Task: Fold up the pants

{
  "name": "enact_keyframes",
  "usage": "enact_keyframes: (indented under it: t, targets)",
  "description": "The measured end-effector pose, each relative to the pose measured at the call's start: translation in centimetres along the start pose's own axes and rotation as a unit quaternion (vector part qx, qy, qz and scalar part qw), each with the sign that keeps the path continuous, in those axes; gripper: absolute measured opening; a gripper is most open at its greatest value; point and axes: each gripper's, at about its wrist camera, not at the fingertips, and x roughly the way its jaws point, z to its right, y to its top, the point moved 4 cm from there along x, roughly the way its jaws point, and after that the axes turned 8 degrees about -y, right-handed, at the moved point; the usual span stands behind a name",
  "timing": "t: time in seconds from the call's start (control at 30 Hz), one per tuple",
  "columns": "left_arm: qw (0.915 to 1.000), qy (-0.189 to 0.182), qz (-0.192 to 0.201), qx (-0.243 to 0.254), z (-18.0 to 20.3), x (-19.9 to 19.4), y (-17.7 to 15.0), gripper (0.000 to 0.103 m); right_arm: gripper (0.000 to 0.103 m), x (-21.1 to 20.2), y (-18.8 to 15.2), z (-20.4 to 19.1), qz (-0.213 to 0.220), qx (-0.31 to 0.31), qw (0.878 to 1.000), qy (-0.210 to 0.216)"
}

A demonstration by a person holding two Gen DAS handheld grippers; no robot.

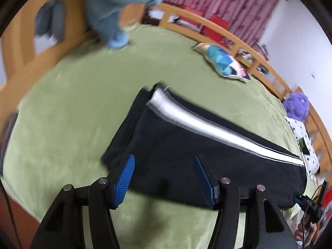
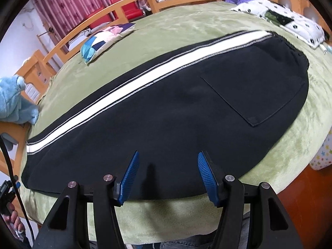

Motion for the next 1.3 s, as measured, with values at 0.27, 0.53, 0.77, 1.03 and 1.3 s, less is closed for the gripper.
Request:
enact_keyframes:
  t: [0.27, 0.53, 0.77, 1.03, 1.3]
  targets:
    - [0.9998, 0.003, -0.019, 0.0, -1.7, 6.9, 6.3, 0.057, 0.059, 0.4, 1.1, -0.3, -0.007, 0.006, 1.0, -0.018]
    - [0.9946, 0.028, -0.094, -0.035, -5.8, 14.7, 7.7, 0.027, 0.059, 0.5, 2.8, -1.8, -0.002, 0.014, 0.999, -0.043]
    - [0.9977, -0.023, -0.03, -0.056, -7.0, 9.9, 9.7, 0.01, 0.059, 1.0, 2.8, -2.7, 0.001, 0.011, 0.999, -0.053]
    - [0.9955, 0.018, -0.084, -0.039, -6.7, 12.3, 8.7, 0.05, 0.059, 2.2, 1.4, -3.2, -0.017, -0.004, 0.999, -0.05]
    - [0.9969, -0.044, -0.064, 0.013, -2.6, 4.6, 3.0, 0.068, 0.059, 2.5, -0.8, -4.6, -0.01, -0.033, 0.999, -0.011]
